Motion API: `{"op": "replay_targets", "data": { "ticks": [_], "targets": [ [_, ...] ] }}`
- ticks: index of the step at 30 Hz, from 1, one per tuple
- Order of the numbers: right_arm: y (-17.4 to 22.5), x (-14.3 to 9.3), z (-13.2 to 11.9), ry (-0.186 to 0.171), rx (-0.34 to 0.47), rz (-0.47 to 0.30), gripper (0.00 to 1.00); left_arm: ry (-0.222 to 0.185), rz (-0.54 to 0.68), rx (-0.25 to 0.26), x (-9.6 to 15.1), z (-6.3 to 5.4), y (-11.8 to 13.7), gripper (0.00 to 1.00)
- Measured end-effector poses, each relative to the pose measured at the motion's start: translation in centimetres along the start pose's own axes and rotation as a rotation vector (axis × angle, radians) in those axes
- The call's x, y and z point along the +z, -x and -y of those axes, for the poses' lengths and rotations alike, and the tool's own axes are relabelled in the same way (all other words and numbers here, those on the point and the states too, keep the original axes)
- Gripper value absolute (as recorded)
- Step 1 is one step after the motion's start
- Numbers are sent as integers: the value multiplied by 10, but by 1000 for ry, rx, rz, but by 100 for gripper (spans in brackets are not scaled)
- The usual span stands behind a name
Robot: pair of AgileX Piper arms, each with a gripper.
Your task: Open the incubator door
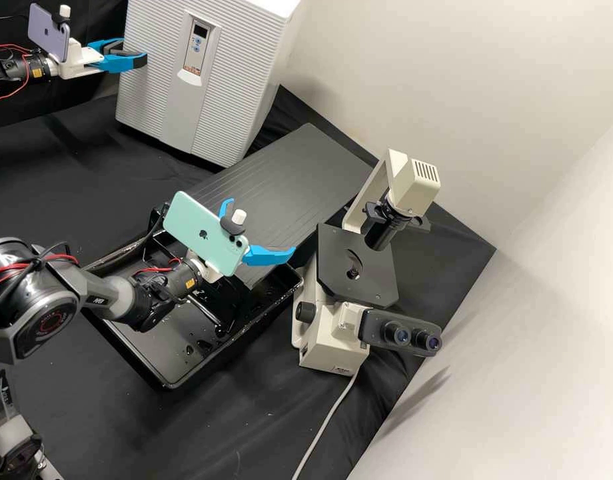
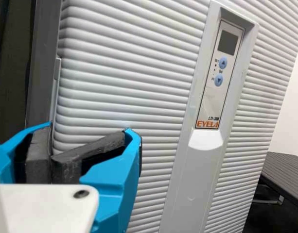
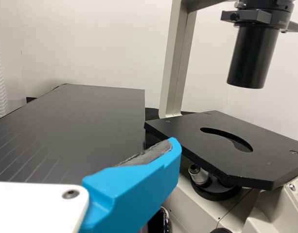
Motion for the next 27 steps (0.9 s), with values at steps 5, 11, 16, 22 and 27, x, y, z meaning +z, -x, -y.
{"op": "replay_targets", "data": {
  "ticks": [5,11,16,22,27],
  "targets": [
    [0,0,0,0,0,0,100,0,-1,-5,6,-4,10,0],
    [0,0,0,0,0,0,100,-2,2,-17,11,-4,20,0],
    [0,0,0,0,0,0,100,-6,14,-27,17,-4,30,0],
    [0,0,0,0,0,0,100,-20,28,-55,27,-5,47,0],
    [0,0,0,0,0,0,100,-53,59,-91,41,-8,70,0]
  ]
}}
